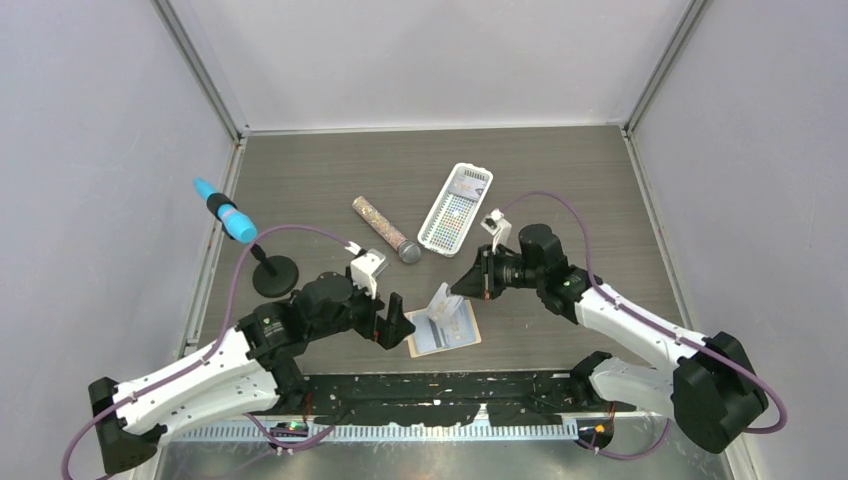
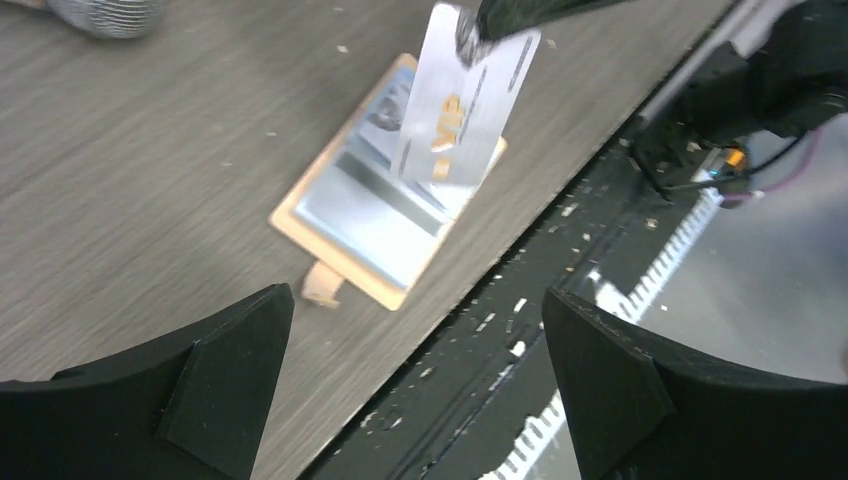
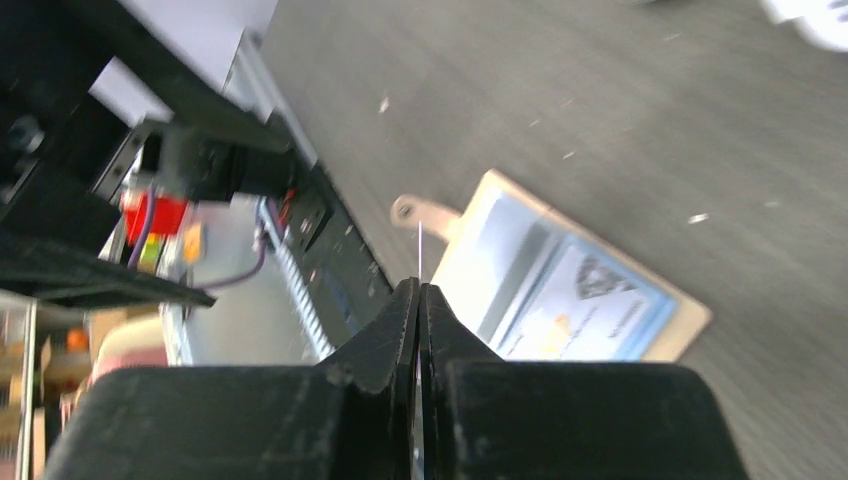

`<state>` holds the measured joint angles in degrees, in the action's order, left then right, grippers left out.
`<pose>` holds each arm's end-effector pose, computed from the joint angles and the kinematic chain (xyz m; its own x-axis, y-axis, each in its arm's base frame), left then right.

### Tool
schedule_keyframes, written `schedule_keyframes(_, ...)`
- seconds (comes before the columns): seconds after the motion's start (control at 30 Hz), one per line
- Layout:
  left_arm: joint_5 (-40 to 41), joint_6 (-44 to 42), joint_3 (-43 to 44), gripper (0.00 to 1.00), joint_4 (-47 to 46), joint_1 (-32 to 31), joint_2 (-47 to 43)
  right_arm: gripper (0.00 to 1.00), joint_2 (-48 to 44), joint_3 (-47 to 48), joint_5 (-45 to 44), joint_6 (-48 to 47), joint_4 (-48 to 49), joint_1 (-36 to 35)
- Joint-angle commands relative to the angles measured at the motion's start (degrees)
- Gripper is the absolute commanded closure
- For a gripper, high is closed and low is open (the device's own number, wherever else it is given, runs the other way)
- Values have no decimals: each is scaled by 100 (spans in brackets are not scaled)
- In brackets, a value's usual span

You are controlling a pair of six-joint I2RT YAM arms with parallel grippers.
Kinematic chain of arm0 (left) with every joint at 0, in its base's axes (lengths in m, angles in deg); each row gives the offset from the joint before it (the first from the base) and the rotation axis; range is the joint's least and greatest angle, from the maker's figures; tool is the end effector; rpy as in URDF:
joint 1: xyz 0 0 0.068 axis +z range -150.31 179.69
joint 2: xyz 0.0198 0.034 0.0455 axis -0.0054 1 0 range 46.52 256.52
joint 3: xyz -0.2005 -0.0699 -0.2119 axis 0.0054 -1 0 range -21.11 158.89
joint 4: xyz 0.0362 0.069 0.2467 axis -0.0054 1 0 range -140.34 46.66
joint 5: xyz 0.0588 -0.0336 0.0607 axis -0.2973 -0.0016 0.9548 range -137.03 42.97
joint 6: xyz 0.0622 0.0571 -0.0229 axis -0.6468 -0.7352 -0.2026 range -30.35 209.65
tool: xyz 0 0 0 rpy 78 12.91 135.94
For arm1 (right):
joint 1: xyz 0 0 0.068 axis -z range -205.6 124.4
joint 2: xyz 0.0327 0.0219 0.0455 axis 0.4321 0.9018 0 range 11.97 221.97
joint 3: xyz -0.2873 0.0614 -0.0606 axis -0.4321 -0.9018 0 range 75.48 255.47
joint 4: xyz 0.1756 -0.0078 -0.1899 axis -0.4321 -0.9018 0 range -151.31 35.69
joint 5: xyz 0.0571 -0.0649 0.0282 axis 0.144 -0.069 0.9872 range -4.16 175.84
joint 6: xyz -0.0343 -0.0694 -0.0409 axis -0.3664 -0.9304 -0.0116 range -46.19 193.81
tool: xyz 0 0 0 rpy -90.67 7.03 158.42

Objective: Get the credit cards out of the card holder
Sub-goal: Place the credit card in the storage box.

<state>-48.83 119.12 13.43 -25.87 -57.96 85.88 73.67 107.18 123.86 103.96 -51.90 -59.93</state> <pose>0.0903 -0.1472 0.2641 -0.6505 0.1080 -0.7518 0.6191 0.6488 -0.4425 0.1721 0.1755 0.2389 -0.7802 -0.0537 -0.6232 -0.5819 0.4275 0.6918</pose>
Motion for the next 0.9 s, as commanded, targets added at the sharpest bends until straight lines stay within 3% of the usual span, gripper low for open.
schedule_keyframes(0.0,989,-326,559,0,1147,17,-20,95,225,345,-1133,570,765,358)
schedule_keyframes(0.3,1598,-997,1729,0,2865,17,234,95,1050,511,-3169,1069,2581,945)
schedule_keyframes(0.5,1692,-1189,1471,0,2845,17,-58,95,1874,539,-4844,1588,3989,1148)
schedule_keyframes(0.7,1776,-1150,1310,0,2769,17,-607,95,3353,1081,-5345,2197,4925,1330)
schedule_keyframes(0.87,1762,-1180,1214,0,2645,12,-967,95,4027,1658,-5688,2375,5095,1386)
